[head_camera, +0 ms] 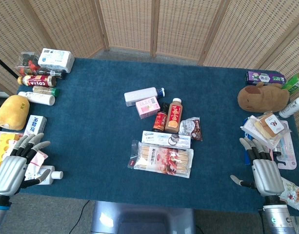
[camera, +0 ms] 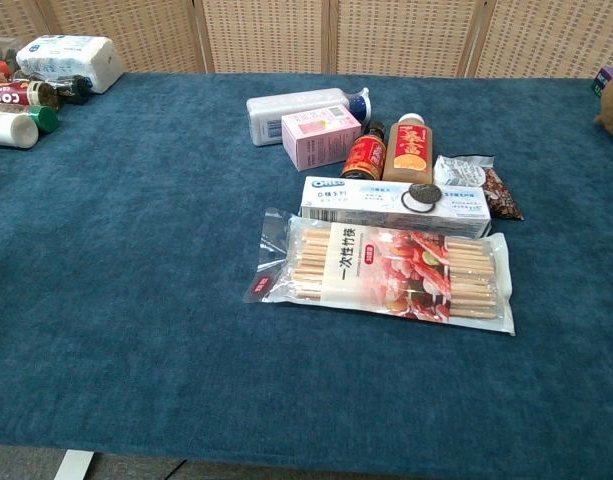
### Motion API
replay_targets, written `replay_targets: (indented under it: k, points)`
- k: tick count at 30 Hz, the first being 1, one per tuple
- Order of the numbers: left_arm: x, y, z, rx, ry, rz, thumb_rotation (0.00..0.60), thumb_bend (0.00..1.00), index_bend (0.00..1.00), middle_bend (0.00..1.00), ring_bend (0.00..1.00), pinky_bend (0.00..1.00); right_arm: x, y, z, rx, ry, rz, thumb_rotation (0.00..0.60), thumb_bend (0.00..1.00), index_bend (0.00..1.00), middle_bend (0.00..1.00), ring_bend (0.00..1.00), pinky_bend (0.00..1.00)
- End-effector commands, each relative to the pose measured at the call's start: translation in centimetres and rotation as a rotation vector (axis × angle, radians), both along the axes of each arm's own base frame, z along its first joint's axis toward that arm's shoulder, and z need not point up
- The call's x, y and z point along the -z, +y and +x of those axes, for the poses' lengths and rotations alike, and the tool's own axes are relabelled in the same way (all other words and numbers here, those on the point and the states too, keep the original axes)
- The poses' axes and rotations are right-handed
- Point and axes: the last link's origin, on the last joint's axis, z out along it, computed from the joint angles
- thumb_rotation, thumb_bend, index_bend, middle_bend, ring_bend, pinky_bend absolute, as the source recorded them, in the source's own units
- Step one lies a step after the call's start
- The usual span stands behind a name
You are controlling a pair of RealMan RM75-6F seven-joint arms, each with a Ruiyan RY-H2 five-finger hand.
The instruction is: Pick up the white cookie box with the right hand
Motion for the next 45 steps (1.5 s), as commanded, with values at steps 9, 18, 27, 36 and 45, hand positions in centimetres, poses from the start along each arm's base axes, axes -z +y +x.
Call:
replay_targets:
  k: [9, 18, 27, 36, 45]
  points:
    - [-0.2, -0.5, -0.1, 0.003, -0.009, -0.001, 0.6, 0.33, 0.2, 0.0, 0.0, 0.0, 0.0, 0.1, 0.3, -0.014, -0.012, 0.017, 0.587, 0.05, 0.0, 0.0, 0.0, 0.0]
    - [-0.8, 0.0, 0.1, 0.014, -0.04, -0.001, 0.6, 0.33, 0.2, 0.0, 0.0, 0.0, 0.6, -1.0, 2.1, -0.073, -0.027, 0.068, 0.587, 0.05, 0.0, 0.0, 0.0, 0.0]
    - [-0.9, 0.5, 0.1, 0.012, -0.041, -0.002, 0.6, 0.33, 0.2, 0.0, 0.0, 0.0, 2.9, -3.8, 5.6, -0.16, 0.01, 0.2, 0.586, 0.05, 0.0, 0.0, 0.0, 0.0]
    - [-1.1, 0.7, 0.0, 0.001, -0.037, 0.004, 0.6, 0.33, 0.19, 0.0, 0.0, 0.0, 5.9, -6.4, 9.4, -0.237, 0.021, 0.344, 0.588, 0.04, 0.0, 0.0, 0.0, 0.0]
    - [-1.3, 0.7, 0.0, 0.001, -0.036, 0.011, 0.6, 0.33, 0.19, 0.0, 0.0, 0.0, 7.7, -8.5, 11.3, -0.231, -0.004, 0.465, 0.587, 0.05, 0.0, 0.0, 0.0, 0.0]
